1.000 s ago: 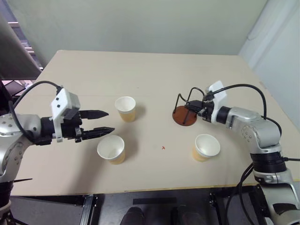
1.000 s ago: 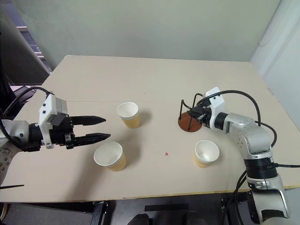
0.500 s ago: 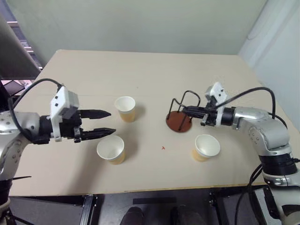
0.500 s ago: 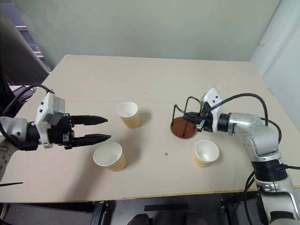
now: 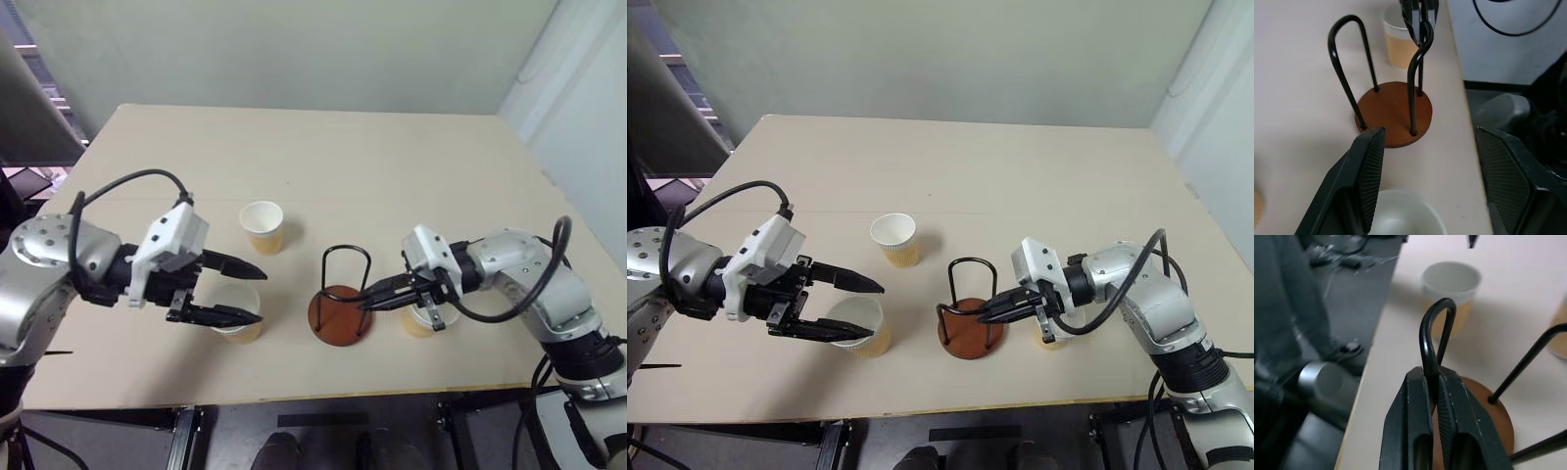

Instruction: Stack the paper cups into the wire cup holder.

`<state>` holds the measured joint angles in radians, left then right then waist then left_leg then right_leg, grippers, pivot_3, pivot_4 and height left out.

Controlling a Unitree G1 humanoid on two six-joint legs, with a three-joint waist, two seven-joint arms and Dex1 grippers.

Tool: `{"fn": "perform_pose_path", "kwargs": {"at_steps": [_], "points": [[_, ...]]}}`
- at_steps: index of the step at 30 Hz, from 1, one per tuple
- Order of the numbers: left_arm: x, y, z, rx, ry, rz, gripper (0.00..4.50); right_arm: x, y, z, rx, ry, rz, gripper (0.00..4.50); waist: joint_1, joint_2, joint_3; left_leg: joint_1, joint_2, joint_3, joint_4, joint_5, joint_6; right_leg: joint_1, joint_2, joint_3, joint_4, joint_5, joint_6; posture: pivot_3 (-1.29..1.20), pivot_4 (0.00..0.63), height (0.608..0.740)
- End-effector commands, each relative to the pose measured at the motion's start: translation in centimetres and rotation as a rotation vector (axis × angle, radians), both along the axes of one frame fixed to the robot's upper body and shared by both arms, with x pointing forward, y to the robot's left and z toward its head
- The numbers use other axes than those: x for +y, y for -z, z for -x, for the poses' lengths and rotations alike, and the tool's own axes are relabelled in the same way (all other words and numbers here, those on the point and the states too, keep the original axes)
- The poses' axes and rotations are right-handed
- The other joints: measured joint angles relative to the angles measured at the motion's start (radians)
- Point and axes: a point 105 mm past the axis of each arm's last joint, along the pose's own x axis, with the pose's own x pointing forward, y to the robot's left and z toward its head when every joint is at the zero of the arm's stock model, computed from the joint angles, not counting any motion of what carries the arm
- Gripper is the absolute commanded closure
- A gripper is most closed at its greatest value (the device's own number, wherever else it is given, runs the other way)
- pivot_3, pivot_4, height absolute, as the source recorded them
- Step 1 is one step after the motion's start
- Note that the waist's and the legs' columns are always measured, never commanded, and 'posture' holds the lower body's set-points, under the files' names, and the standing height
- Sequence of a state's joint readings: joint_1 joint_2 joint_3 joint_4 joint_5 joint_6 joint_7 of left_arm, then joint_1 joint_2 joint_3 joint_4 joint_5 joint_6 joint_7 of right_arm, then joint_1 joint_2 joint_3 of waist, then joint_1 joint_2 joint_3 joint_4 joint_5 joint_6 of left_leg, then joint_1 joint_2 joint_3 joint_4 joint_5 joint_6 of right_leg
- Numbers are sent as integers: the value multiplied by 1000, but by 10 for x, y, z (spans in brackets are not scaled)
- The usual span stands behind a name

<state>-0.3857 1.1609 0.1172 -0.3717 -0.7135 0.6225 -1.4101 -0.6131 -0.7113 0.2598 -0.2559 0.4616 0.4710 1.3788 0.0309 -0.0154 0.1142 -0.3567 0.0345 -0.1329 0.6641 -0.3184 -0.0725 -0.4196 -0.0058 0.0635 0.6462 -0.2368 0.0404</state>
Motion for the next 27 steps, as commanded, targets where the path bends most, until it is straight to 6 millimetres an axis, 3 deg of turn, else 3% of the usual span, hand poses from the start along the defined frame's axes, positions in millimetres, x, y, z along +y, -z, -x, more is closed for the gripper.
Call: {"fn": "perform_pose_path", "kwargs": {"at_steps": [1,8,13,17,20,26,27], "points": [[-1,-4,5,-17,23,-41,1341,-2,1,-1,-78,-42,28,4466,0,0,0,0,0,0,0,0,0,0,0,0,0,0,0,0,150,740],[0,-3,3,-23,6,-52,1341,-4,13,-5,-161,-72,95,4466,0,0,0,0,2,0,0,0,0,0,0,0,0,0,0,0,150,740],[0,-2,3,-22,-1,-52,1341,-6,10,-11,-158,-58,142,4466,0,0,0,1,3,0,0,0,0,1,0,0,0,0,0,0,150,740],[0,-3,1,-23,-2,-49,1341,-8,5,-14,-155,-50,154,3414,1,0,0,1,3,0,0,0,0,1,0,0,0,0,0,0,150,740],[0,-3,0,-26,1,-47,1341,-11,-6,-16,-178,-40,151,2315,0,0,0,1,3,0,0,0,0,1,0,0,0,0,0,0,150,740],[-1,-3,-2,-28,23,-41,1341,-19,-53,-17,-336,44,115,184,1,0,0,0,3,0,0,0,0,1,0,0,0,0,0,0,150,740],[-2,-3,-2,-27,32,-38,1341,-25,-58,-16,-359,62,133,58,2,0,0,0,3,0,0,0,0,1,0,0,0,0,0,0,150,740]]}}
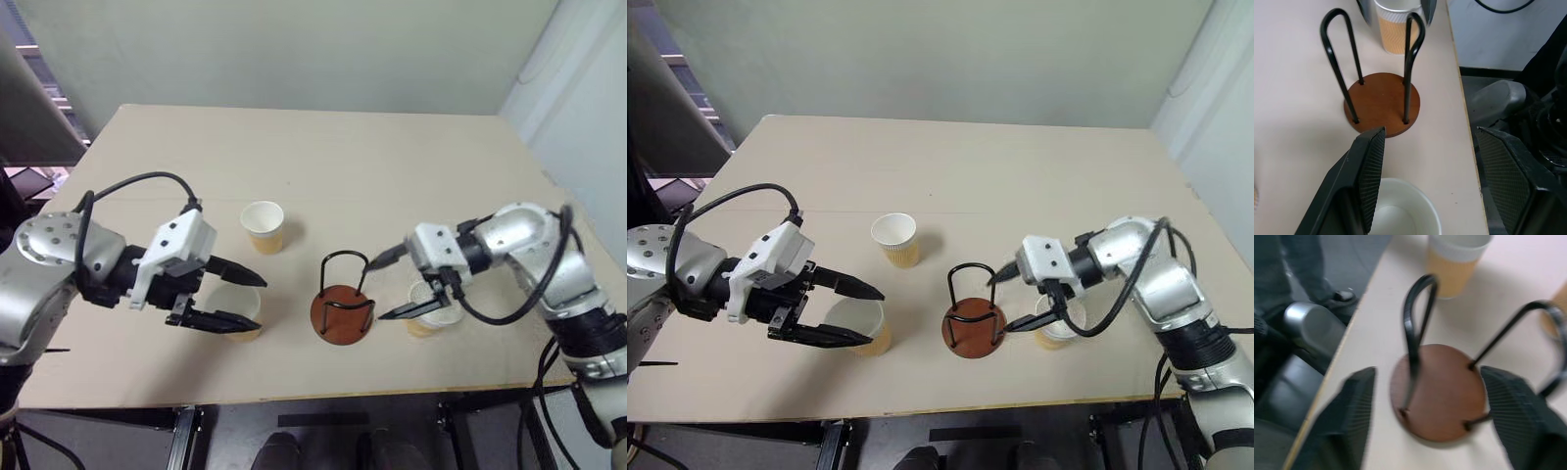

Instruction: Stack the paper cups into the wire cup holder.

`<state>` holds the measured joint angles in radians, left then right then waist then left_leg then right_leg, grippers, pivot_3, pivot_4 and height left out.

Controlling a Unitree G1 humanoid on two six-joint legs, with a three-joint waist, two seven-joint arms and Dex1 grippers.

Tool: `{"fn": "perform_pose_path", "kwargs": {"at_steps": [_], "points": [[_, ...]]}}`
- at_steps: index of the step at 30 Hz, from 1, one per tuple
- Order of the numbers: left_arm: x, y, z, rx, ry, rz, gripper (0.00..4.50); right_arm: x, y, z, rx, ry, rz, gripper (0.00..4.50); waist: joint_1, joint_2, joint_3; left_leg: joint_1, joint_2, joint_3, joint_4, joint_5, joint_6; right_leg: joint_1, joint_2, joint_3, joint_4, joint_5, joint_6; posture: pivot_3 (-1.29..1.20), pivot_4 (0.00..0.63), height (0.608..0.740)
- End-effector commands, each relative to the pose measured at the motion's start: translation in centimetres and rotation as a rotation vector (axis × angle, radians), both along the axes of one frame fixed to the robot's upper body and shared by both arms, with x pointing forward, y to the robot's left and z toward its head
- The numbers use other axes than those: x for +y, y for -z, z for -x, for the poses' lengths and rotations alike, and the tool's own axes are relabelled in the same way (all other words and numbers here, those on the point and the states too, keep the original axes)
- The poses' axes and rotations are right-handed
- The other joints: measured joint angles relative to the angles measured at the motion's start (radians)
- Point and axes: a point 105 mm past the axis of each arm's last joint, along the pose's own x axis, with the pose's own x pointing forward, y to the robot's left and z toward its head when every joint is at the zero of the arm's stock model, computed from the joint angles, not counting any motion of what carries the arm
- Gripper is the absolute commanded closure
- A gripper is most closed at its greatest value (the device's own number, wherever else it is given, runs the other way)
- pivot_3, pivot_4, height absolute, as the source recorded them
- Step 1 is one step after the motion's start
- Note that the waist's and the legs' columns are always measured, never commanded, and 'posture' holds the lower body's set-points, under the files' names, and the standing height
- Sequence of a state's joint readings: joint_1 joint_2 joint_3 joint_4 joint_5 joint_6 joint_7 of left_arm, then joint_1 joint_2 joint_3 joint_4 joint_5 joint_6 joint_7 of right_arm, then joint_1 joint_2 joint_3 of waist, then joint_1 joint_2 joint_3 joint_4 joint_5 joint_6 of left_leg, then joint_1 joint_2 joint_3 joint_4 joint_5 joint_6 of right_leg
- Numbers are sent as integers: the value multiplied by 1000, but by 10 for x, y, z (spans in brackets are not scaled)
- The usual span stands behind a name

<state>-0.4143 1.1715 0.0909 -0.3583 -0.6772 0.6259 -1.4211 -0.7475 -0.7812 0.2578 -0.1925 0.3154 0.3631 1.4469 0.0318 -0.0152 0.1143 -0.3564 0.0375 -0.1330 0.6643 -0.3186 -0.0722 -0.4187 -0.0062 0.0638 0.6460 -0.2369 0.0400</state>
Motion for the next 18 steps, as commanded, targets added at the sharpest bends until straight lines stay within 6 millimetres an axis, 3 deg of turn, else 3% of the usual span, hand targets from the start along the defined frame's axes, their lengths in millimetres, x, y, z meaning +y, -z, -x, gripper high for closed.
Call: {"fn": "perform_pose_path", "kwargs": {"at_steps": [1,6,10,18], "points": [[-5,-4,2,-20,51,3,1341,-16,-37,8,-142,49,-1,58,3,0,0,0,0,0,0,0,0,0,0,0,0,0,0,0,150,740],[-4,-2,1,-19,62,5,1341,-64,-33,25,-55,219,125,58,14,0,0,-2,0,-1,-1,0,0,1,-1,0,-1,0,-1,0,150,740],[-3,0,-4,-28,50,8,1341,-93,-10,29,25,367,184,58,14,0,0,0,0,2,0,0,1,1,-1,3,-1,0,-1,0,150,740],[0,1,-10,-55,-10,18,1341,-82,14,37,70,360,171,58,-3,0,0,6,-1,3,0,-1,1,2,2,6,1,0,0,0,150,740]]}}
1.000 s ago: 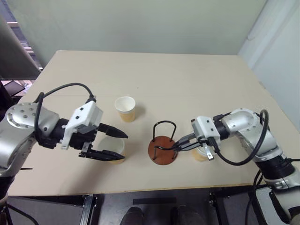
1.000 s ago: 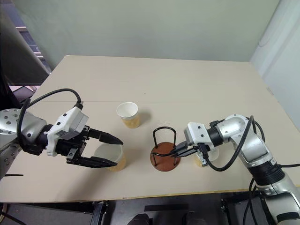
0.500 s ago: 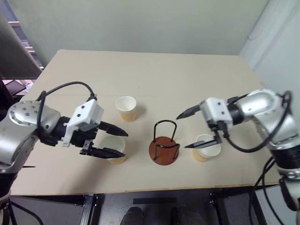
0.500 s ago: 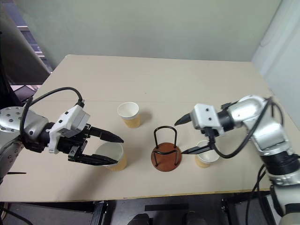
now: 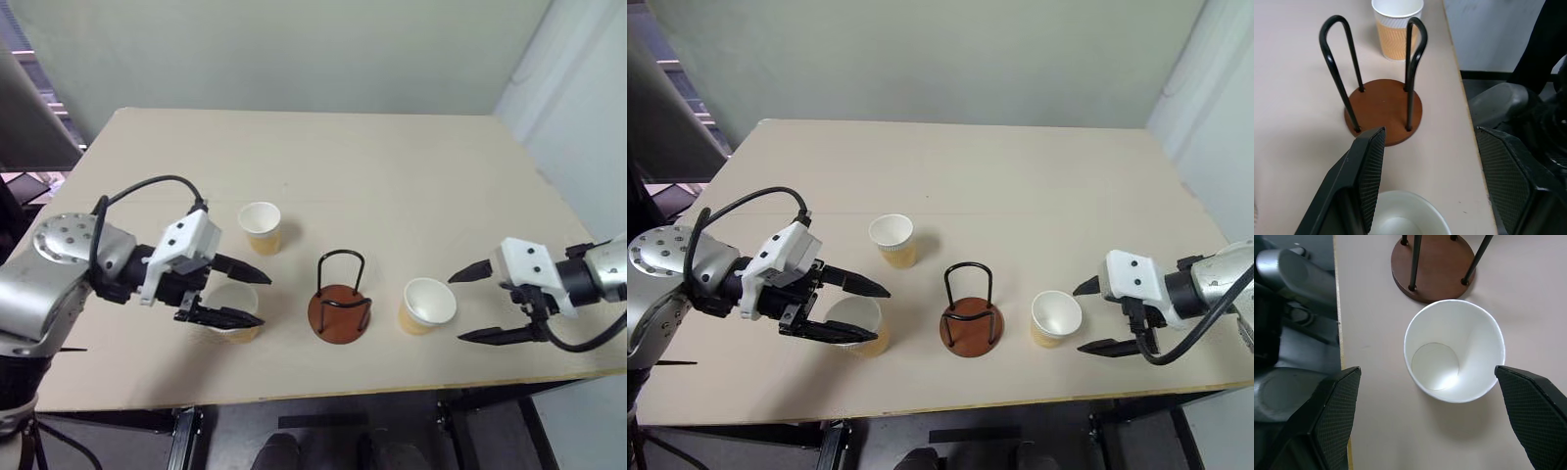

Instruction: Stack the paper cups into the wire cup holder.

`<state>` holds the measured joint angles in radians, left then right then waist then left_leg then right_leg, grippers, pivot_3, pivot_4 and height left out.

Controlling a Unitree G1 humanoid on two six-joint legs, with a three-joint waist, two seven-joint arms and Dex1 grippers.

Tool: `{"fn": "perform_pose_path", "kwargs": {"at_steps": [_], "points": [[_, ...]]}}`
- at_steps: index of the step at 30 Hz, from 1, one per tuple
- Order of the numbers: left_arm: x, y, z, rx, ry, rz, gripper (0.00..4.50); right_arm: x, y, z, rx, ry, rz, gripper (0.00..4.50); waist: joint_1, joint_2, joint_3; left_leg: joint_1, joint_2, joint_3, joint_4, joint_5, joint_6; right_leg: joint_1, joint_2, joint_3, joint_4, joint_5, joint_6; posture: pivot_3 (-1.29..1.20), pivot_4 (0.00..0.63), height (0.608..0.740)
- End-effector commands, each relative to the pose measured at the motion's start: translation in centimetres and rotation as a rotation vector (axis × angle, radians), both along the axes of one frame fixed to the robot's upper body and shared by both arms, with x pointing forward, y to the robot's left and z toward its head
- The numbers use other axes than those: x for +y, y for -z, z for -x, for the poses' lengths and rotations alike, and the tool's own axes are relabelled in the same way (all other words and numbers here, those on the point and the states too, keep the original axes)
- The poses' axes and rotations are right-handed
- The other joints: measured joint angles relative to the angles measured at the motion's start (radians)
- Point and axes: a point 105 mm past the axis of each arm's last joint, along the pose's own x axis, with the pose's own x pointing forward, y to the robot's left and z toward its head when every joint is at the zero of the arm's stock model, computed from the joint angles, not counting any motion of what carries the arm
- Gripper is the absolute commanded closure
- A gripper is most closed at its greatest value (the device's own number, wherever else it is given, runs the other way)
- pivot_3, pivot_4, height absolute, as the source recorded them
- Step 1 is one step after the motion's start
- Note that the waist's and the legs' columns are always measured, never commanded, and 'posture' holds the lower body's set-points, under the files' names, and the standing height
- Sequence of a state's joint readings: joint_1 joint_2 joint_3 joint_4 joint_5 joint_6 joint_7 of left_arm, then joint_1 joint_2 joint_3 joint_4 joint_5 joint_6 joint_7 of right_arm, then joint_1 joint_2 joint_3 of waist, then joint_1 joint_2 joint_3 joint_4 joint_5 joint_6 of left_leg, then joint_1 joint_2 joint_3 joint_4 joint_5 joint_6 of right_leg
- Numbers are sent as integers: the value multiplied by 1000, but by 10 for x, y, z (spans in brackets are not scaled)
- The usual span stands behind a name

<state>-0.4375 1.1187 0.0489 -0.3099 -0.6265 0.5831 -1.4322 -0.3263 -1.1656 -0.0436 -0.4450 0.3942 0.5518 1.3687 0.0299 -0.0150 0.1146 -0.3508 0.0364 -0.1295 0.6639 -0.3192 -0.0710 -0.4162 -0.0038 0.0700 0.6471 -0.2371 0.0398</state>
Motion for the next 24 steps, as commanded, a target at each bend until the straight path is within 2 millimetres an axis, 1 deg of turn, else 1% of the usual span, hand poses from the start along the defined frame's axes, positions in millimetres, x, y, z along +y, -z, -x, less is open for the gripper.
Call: {"fn": "perform_pose_path", "kwargs": {"at_steps": [1,4,6,12,13,15,17,19,24], "points": [[2,-7,-2,-54,-31,3,1341,8,-2,5,-22,-24,-15,58,-1,0,0,0,0,0,0,0,0,0,0,0,0,0,0,0,150,740],[4,-9,-4,-65,-65,19,1341,11,2,5,-20,-30,-17,58,-1,0,0,0,0,-1,0,-1,1,0,0,0,-1,0,0,0,150,740],[4,-8,-1,-58,-69,21,1341,13,5,5,-16,-37,-13,58,-1,0,0,0,0,-1,0,-1,2,0,0,1,-1,0,0,0,150,740],[4,-8,-1,-61,-99,42,1341,15,24,-1,-12,-49,37,58,-1,0,0,0,0,-1,0,-2,3,0,0,2,-2,0,0,0,150,740],[4,-8,-1,-64,-104,44,1341,16,27,-1,-11,-53,44,219,-1,0,0,0,0,-1,0,-2,3,0,0,2,-1,0,0,0,150,740],[4,-9,-2,-67,-111,48,1341,19,31,-2,-8,-67,49,632,0,0,0,0,0,-1,0,-2,3,0,0,2,-1,0,1,0,150,740],[4,-10,-1,-68,-115,51,1341,19,35,-6,-31,-77,82,1303,0,0,0,0,0,-1,0,-2,3,0,0,2,-1,0,1,0,150,740],[4,-10,-1,-70,-120,51,1341,20,37,-11,-65,-85,114,2085,-1,0,0,0,0,-1,0,-2,3,0,0,2,-1,1,1,0,150,740],[4,-13,2,-73,-121,56,1341,29,31,-9,-78,-139,103,3875,0,0,0,0,0,-2,0,-2,4,0,0,2,-1,1,1,0,150,740]]}}
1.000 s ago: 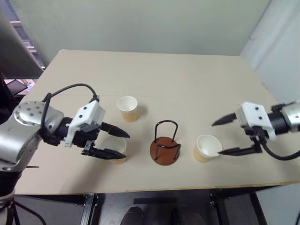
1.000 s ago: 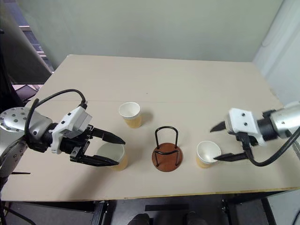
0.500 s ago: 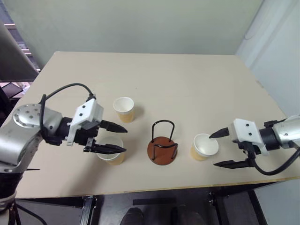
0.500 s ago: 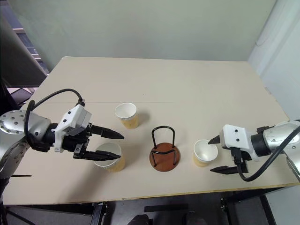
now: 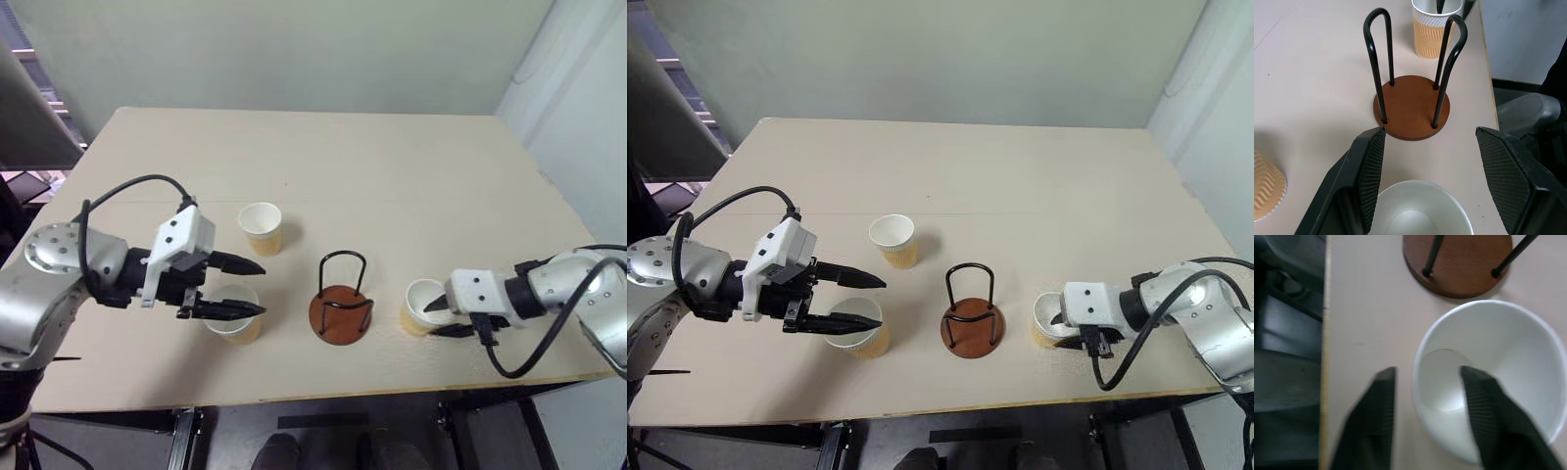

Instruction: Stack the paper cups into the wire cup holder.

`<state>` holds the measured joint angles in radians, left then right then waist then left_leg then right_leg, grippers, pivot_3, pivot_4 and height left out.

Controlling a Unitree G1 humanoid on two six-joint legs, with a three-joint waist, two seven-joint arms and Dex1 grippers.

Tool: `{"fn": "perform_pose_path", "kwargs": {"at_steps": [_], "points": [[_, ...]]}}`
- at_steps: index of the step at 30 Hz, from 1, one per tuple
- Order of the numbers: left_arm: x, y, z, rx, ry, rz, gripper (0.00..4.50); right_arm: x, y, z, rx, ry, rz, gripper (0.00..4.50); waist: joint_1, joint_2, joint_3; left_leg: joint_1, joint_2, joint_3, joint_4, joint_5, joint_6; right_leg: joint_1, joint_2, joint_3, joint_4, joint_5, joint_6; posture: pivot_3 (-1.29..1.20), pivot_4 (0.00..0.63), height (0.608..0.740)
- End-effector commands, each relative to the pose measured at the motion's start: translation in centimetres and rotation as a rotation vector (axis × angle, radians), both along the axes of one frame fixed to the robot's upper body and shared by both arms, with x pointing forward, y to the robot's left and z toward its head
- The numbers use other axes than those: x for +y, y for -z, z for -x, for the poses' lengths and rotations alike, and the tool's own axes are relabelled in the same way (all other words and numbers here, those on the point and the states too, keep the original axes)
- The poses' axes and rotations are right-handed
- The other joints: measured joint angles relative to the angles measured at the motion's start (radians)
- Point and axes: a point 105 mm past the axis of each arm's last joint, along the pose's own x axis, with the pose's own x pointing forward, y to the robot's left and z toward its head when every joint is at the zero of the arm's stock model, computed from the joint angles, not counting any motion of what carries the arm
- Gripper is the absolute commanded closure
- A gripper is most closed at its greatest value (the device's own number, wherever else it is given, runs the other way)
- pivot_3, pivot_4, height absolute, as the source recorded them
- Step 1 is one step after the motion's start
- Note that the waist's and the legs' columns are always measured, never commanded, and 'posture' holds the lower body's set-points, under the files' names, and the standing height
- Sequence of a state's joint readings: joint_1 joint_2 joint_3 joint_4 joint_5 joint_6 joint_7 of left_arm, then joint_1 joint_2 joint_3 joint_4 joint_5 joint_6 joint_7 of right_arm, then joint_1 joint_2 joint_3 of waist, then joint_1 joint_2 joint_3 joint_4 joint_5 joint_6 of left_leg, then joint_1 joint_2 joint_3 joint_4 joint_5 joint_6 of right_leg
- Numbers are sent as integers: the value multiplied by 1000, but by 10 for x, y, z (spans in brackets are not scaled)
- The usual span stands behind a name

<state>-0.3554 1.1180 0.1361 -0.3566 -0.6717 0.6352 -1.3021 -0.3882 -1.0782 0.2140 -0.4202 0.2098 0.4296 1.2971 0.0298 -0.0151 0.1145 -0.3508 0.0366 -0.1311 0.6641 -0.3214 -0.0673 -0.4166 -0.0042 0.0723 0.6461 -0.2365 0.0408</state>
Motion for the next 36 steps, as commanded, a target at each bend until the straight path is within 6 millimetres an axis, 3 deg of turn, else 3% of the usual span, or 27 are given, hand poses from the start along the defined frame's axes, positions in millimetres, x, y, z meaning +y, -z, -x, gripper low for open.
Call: {"fn": "perform_pose_path", "kwargs": {"at_steps": [1,2,5,12,16,20,24,36], "points": [[-1,-11,4,-49,8,2,1341,5,-13,0,-48,-45,4,4256,0,0,0,0,0,0,0,0,0,0,0,0,0,0,0,0,150,740],[-1,-11,4,-51,4,1,1341,5,-19,1,-52,-53,-3,4440,0,0,0,0,-1,0,0,0,0,0,0,0,0,0,0,0,150,740],[1,-12,4,-56,-9,-1,1341,6,-36,4,-40,-82,-43,4440,0,0,0,0,-1,1,0,0,0,0,0,0,0,0,0,0,150,740],[5,-12,0,-65,-40,-6,1341,19,-115,4,-139,-190,-187,4440,-1,0,0,0,-2,3,0,1,-1,-1,2,5,0,0,0,0,150,740],[7,-9,-3,-69,-51,-12,1341,56,-147,4,-216,-346,-282,4440,-9,0,0,1,-1,1,0,1,-1,-2,4,6,0,0,0,0,150,740],[5,-8,-4,-77,-53,-16,1341,73,-130,5,-181,-422,-246,4440,-8,0,0,0,0,0,0,1,-1,-4,7,8,1,0,0,0,150,740],[4,-8,-1,-77,-52,-16,1341,77,-115,3,-157,-449,-211,4440,-3,0,0,-1,-1,-1,0,1,-1,-4,6,8,0,0,0,0,150,740],[7,-6,5,-72,-78,-28,1341,81,-102,-3,-176,-473,-183,4440,-5,0,0,0,-1,1,0,1,-1,-4,5,9,1,0,0,0,150,740]]}}
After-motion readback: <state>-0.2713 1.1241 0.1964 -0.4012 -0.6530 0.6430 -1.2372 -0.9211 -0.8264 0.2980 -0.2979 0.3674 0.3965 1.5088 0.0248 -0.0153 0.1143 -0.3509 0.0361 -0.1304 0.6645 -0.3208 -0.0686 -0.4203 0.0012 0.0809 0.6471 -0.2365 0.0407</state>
